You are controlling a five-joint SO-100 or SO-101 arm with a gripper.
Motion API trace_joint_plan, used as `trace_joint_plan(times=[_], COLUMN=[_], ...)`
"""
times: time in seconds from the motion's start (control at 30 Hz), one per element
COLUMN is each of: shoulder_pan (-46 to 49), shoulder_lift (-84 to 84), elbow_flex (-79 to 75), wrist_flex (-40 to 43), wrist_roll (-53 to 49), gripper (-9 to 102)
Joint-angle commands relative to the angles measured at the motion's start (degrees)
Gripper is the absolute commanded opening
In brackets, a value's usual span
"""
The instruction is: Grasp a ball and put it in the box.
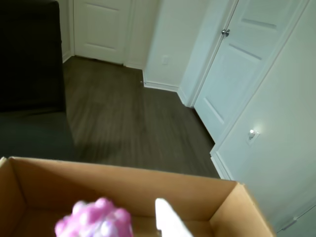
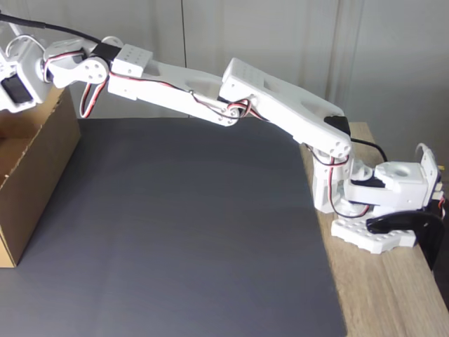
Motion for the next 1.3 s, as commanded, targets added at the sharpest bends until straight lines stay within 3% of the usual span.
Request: trace_joint_plan(times=[0.0,0.23,0.47,0.6,0.73,1.27], shoulder_pan=[1.0,2.0,2.7,3.3,3.7,4.3], shoulder_lift=[2.4,6.9,9.1,0.6,3.9,16.7], elbow_flex=[-2.8,-2.8,-4.9,-23.9,-24.1,-24.1], wrist_flex=[2.5,15.9,21.8,30.4,40.3,59.9], wrist_roll=[1.1,2.0,3.3,2.1,2.3,2.9], gripper=[37,0,0,0,0,0])
